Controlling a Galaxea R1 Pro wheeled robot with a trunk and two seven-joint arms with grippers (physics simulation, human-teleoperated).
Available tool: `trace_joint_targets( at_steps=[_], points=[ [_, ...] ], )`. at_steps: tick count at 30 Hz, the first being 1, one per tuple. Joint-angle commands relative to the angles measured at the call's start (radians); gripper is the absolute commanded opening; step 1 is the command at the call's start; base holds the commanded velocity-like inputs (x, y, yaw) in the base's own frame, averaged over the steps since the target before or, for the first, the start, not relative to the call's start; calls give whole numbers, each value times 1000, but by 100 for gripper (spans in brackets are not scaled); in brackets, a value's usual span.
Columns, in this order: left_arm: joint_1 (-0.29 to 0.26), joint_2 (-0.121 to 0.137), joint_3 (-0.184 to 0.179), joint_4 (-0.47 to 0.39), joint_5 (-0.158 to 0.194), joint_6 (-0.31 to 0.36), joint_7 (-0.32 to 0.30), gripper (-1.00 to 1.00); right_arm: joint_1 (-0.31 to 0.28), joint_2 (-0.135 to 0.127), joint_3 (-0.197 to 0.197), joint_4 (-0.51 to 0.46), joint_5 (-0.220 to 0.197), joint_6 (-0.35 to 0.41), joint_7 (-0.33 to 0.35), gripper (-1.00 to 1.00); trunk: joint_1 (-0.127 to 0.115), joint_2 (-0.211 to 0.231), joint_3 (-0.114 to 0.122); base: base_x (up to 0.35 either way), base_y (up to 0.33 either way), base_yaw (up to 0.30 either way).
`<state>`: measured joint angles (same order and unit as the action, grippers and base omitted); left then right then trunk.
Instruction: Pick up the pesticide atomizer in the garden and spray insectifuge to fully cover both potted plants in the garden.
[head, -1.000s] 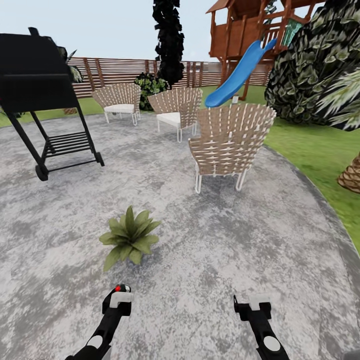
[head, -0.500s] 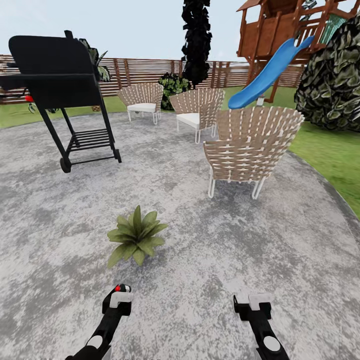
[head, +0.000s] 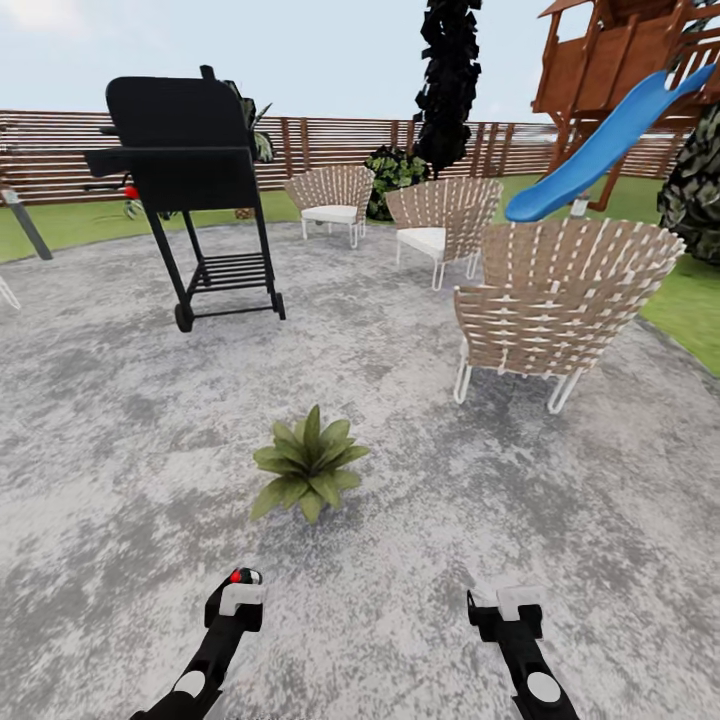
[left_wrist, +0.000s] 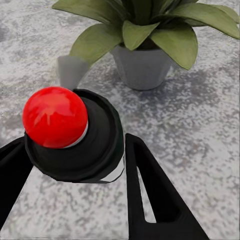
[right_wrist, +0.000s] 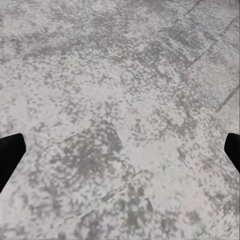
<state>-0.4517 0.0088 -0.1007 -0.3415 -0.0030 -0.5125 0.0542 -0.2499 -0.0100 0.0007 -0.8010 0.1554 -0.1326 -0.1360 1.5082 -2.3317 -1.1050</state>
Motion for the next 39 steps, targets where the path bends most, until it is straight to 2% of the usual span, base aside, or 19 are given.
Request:
trace_joint_targets(
  at_steps=[1, 10, 24, 39],
  points=[
    [-1, 1, -7, 1, 0, -3, 6, -100, 0, 0, 0, 0, 10, -1, -5, 100, 0, 0, -1, 0, 0, 276],
    [-1, 2, -5, 1, 0, -2, 6, -100, 0, 0, 0, 0, 10, -1, -5, 100, 0, 0, -1, 0, 0, 251],
    [-1, 2, -5, 1, 0, -1, 5, -100, 0, -1, -1, 0, 10, -1, -5, 100, 0, 0, -1, 0, -4, 13],
    [-1, 2, -5, 1, 0, -1, 6, -100, 0, -1, -1, 0, 10, -1, -5, 100, 0, 0, -1, 0, -237, 4]
  ],
)
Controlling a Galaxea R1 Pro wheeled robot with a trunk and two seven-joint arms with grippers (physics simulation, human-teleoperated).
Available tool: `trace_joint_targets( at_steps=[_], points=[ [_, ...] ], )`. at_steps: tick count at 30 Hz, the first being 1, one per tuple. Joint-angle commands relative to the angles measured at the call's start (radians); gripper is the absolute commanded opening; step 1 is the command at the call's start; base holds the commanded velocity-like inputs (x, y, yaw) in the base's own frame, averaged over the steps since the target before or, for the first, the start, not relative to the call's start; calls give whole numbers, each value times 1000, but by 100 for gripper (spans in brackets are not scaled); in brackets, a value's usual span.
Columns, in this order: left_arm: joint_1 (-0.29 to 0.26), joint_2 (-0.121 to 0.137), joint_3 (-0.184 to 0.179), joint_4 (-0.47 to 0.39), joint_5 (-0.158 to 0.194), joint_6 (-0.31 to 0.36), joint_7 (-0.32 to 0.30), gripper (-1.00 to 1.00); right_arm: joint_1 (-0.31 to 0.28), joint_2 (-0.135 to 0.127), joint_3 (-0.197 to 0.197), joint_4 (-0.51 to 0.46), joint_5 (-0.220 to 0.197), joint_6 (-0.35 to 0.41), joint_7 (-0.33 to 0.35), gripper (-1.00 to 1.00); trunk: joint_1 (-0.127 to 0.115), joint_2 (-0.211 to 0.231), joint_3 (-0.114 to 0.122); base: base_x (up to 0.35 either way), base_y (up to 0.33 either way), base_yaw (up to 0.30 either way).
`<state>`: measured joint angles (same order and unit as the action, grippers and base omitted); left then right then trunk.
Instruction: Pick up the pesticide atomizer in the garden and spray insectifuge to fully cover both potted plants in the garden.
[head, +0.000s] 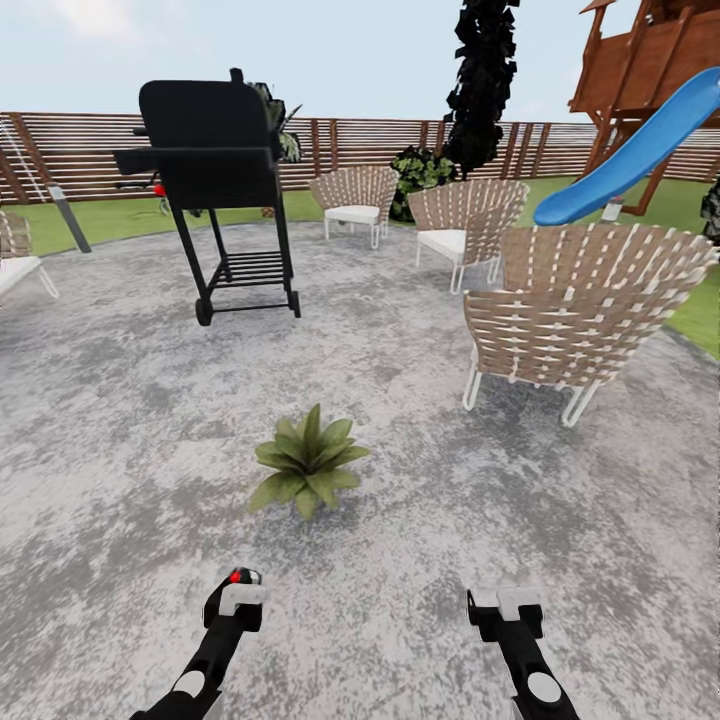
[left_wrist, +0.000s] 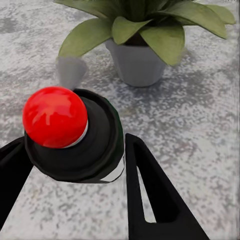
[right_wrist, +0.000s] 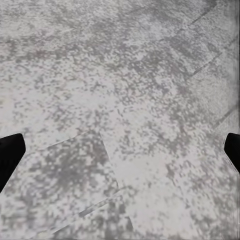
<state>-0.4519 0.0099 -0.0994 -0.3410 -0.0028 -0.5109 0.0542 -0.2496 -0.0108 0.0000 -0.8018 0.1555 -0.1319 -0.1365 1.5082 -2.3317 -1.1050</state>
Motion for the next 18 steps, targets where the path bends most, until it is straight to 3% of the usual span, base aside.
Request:
trace_joint_targets(
  at_steps=[1, 5, 11, 12, 14, 15, 17, 18],
  points=[
    [-1, 1, -6, 0, 0, -3, 6, -100, 0, 0, 0, 1, 11, -2, -5, 100, 0, 0, -1, 0, -263, 85],
    [-1, 2, -6, 0, 1, -3, 5, -100, -1, 0, 0, 2, 10, -2, -5, 100, 0, 0, -1, 0, -182, 198],
    [0, 6, -19, 0, -15, -6, -8, -100, 0, 0, 2, 2, 11, 0, -2, 100, 0, 0, -1, 0, -9, 166],
    [-3, 14, -17, 1, -94, 9, -71, -100, 0, 1, 7, 2, 13, 2, 2, 100, 0, 0, -1, 0, 0, 11],
    [-7, 22, -15, 2, -156, 56, -160, -100, 0, 1, 30, 2, 19, 4, 4, 100, 0, 0, -1, 0, 0, 6],
    [-10, 27, -15, 1, -201, 127, -261, -100, -1, 2, 99, -1, 30, 5, 5, 100, 0, 0, -1, 0, 0, 2],
    [-12, 41, -14, 0, -231, 181, -346, -100, -1, 2, 188, -7, 35, 6, 6, 100, 0, 0, -1, 0, 0, 1],
    [-12, 49, -14, 0, -237, 189, -365, -100, -1, 2, 210, -8, 36, 6, 6, 100, 0, 0, -1, 0, 0, 0]
  ],
)
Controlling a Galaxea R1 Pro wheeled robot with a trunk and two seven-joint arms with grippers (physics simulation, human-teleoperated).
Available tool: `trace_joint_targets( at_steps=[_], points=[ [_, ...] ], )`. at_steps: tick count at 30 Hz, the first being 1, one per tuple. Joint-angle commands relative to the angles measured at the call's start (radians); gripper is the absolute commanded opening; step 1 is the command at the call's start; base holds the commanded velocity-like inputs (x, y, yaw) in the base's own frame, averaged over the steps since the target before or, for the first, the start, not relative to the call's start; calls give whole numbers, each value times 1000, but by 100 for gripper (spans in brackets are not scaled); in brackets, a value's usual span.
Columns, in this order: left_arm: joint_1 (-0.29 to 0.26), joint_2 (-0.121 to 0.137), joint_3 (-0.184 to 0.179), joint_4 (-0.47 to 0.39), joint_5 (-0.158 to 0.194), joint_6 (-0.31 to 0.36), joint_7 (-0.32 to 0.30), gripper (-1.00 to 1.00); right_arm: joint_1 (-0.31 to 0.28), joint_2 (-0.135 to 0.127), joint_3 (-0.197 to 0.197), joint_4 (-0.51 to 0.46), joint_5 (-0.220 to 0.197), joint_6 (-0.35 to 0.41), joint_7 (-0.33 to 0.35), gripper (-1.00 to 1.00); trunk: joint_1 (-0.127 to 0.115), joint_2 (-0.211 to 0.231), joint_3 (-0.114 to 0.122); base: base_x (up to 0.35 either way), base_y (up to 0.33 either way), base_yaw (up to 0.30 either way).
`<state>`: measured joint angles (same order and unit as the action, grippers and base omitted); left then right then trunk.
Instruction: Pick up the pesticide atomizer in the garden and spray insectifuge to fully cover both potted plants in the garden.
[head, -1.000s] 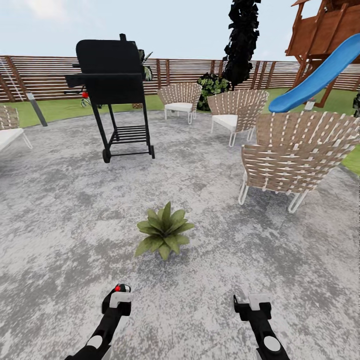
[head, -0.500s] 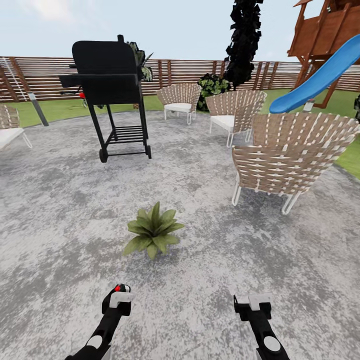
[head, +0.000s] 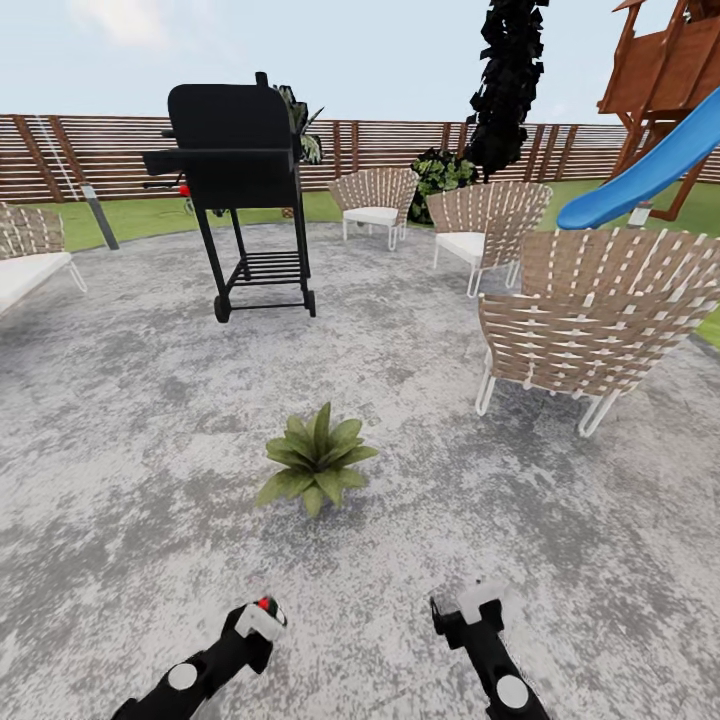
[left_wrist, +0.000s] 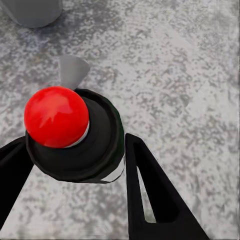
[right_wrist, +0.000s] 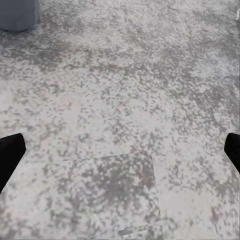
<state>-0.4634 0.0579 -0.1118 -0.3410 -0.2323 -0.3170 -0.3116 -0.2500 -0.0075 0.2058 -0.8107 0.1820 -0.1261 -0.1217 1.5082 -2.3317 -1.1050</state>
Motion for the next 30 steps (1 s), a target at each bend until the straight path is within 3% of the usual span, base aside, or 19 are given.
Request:
trace_joint_targets(
  at_steps=[1, 4, 5, 7, 15, 30],
  points=[
    [-1, 16, -2, 0, -18, 7, -31, -100, -1, -1, 47, -2, 11, 1, -9, 100, 0, 0, -1, 0, 0, 0],
    [-3, 59, -2, -1, -44, 22, -122, -100, 0, -1, 159, -2, 12, 2, -6, 100, 0, 0, -1, 0, 0, 0],
    [-6, 53, 4, -2, -51, 28, -123, -100, -6, 5, 157, -2, 16, 7, 0, 100, 0, 0, -1, 0, 0, 0],
    [-5, 64, 11, 4, -43, 23, -111, -100, -17, 13, 157, -3, 9, 3, 11, 100, 0, 0, -1, 0, 0, 0],
    [0, 78, 18, 8, 0, 11, -78, -100, -23, 33, 156, -10, 4, -8, -34, 100, 0, 0, -1, 0, 0, 0],
    [-15, 80, 16, 8, -5, 9, -91, -100, -23, 35, 155, -13, 4, -7, -47, 100, 0, 0, -1, 0, 0, 0]
  ],
)
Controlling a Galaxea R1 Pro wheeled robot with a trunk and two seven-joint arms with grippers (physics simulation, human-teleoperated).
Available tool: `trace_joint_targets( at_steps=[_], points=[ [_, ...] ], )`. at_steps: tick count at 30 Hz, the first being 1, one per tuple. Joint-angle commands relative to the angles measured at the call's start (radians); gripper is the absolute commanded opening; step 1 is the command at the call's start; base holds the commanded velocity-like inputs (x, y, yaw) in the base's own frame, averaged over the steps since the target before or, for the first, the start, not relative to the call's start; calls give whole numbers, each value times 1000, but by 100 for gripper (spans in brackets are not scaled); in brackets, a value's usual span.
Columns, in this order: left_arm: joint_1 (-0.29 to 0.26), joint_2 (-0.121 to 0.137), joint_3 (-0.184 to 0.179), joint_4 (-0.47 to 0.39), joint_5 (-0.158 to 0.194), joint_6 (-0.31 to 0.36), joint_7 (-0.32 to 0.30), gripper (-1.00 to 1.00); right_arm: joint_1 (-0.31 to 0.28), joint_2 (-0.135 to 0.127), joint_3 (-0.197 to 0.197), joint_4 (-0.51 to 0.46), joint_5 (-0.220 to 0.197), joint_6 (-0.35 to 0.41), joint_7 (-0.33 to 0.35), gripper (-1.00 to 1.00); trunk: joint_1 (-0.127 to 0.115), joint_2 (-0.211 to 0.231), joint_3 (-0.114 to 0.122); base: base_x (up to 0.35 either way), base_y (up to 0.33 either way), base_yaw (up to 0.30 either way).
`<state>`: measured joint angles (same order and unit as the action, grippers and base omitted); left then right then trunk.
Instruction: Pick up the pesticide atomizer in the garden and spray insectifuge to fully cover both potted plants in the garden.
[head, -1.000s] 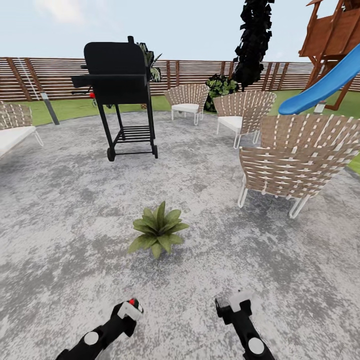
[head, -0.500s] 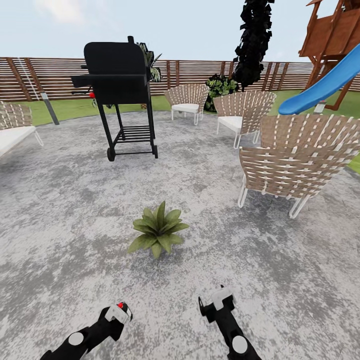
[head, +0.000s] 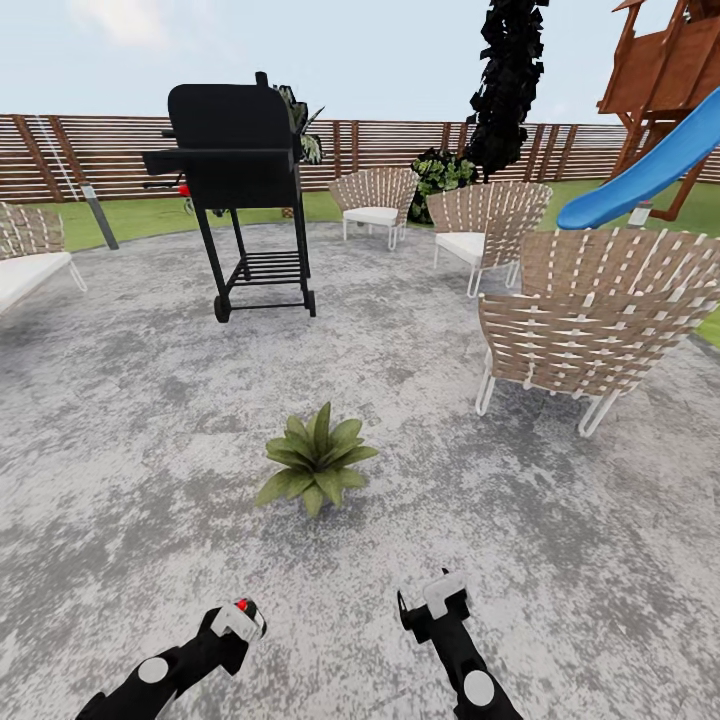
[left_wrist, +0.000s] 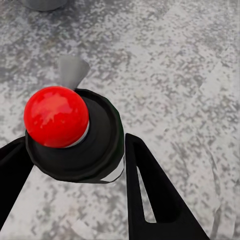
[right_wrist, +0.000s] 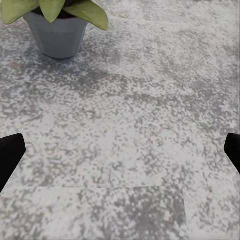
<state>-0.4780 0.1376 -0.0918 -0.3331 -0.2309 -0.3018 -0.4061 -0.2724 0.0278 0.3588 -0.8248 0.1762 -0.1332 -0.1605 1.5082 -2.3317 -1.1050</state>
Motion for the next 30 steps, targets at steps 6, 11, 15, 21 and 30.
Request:
trace_joint_targets(
  at_steps=[6, 11, 15, 21, 30],
  points=[
    [-17, 0, -11, -2, -10, -2, -27, -100, -1, 1, 3, -2, 9, 0, -4, 100, 0, 0, -1, 0, 0, 0],
    [-66, -2, -13, -5, -40, 73, -109, -100, -1, 1, 3, -6, 10, 1, 1, 100, 0, 0, -1, 0, 0, 0],
    [-81, -13, -12, -33, -166, 101, -146, -100, -1, 1, 4, -8, 15, 2, 133, 100, 0, 0, -1, 0, 0, 0],
    [-83, -23, -12, -64, -265, 155, -187, -100, -5, -5, 2, -66, 21, 5, 291, 100, 0, 0, -1, 0, 0, 0],
    [-86, -25, -12, -193, -391, 266, -341, -100, -101, -6, 2, -78, 152, 126, 581, 100, 0, 0, -1, 0, 0, 0]
  ],
)
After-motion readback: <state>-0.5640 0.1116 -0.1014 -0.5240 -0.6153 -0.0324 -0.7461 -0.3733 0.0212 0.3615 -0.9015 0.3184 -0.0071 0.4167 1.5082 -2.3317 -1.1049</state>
